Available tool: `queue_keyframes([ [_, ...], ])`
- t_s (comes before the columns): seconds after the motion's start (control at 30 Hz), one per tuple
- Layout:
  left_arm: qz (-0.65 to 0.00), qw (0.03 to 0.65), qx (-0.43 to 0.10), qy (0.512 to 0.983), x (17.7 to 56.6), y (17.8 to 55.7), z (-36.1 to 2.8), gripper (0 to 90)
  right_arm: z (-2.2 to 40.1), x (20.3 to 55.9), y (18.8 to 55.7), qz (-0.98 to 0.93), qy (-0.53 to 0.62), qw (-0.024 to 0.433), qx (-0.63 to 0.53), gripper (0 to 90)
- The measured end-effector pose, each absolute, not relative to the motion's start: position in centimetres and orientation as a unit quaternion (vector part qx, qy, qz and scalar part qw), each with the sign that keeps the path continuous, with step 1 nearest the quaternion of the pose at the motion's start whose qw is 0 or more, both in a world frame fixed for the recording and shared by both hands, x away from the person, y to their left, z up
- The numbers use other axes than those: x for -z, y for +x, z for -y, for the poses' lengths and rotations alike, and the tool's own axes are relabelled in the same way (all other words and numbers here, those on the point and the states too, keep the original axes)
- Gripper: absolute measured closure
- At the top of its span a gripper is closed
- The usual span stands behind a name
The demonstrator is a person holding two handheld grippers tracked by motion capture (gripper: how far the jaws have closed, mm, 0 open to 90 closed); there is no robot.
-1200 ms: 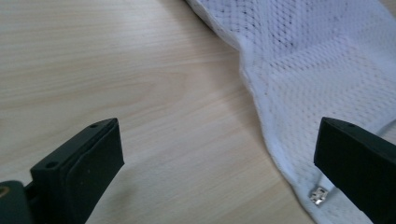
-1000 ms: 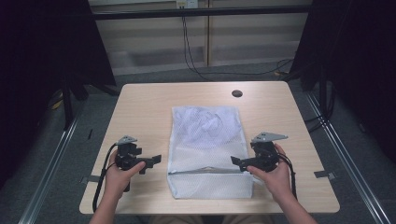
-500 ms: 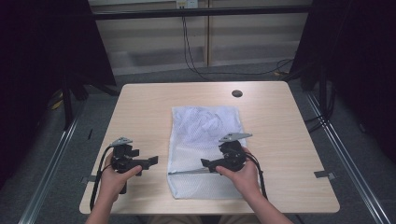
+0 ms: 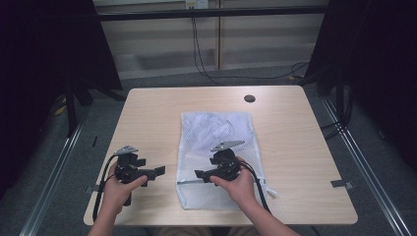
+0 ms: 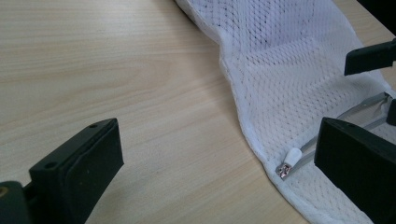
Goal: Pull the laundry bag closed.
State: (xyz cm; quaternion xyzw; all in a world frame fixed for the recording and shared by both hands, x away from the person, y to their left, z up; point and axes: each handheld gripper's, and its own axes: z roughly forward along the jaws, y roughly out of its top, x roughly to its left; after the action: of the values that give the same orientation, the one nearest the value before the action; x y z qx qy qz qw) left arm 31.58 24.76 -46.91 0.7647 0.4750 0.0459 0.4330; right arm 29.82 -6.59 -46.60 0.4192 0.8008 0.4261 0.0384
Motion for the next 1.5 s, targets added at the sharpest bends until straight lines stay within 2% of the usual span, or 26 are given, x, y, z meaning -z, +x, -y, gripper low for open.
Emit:
queue_keyframes([
  [0.13,-0.473,0.433,-0.046,0.766,46.9,31.6,-24.8,1.1,6.1,46.8,29.9,-0.801,0.420,0.034,-0.425,27.9],
  [0.87,-0.473,0.434,-0.044,0.766,46.6,31.6,-24.8,1.7,3.6,48.8,30.7,-0.770,0.468,-0.057,-0.430,50.3],
  [1.5,-0.477,0.423,-0.050,0.769,46.6,31.6,-24.8,2.2,2.5,49.8,30.8,-0.768,0.472,-0.092,-0.423,65.2],
])
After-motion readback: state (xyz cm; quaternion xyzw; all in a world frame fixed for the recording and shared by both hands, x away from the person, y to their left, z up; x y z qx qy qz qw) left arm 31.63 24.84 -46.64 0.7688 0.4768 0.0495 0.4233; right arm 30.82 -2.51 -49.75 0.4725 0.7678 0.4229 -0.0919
